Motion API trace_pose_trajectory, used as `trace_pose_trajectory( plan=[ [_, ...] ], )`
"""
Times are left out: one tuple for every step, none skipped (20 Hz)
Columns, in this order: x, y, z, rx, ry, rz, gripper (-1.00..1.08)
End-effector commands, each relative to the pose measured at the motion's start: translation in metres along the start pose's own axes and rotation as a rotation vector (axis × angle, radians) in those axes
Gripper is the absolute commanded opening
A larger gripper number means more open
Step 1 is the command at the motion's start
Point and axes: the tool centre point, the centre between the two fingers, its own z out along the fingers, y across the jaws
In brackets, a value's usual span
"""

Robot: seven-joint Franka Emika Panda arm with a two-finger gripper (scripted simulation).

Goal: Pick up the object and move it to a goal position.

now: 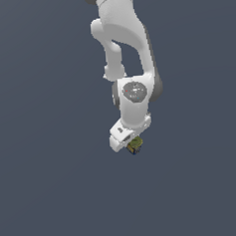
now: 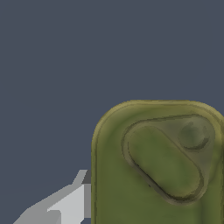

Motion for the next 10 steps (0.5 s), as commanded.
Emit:
trace_pose_trajectory(
  plan=[
    [0.0, 0.009, -0.018, -0.003, 0.005, 0.0, -1.0],
    [0.0, 0.013, -0.026, -0.003, 0.005, 0.0, -1.0],
    [-0.001, 0.017, -0.033, -0.003, 0.005, 0.0, -1.0],
    [-0.001, 0.021, -0.042, -0.003, 0.005, 0.0, -1.0],
    [-0.001, 0.026, -0.051, -0.003, 0.005, 0.0, -1.0],
    [-0.002, 0.03, -0.06, -0.002, 0.005, 0.0, -1.0],
    [-0.002, 0.035, -0.069, -0.002, 0.005, 0.0, -1.0],
    [-0.003, 0.04, -0.079, -0.002, 0.005, 0.0, -1.0],
    [-0.003, 0.045, -0.088, -0.002, 0.005, 0.0, -1.0],
    [-0.004, 0.05, -0.098, -0.002, 0.006, 0.0, -1.0]
  ],
)
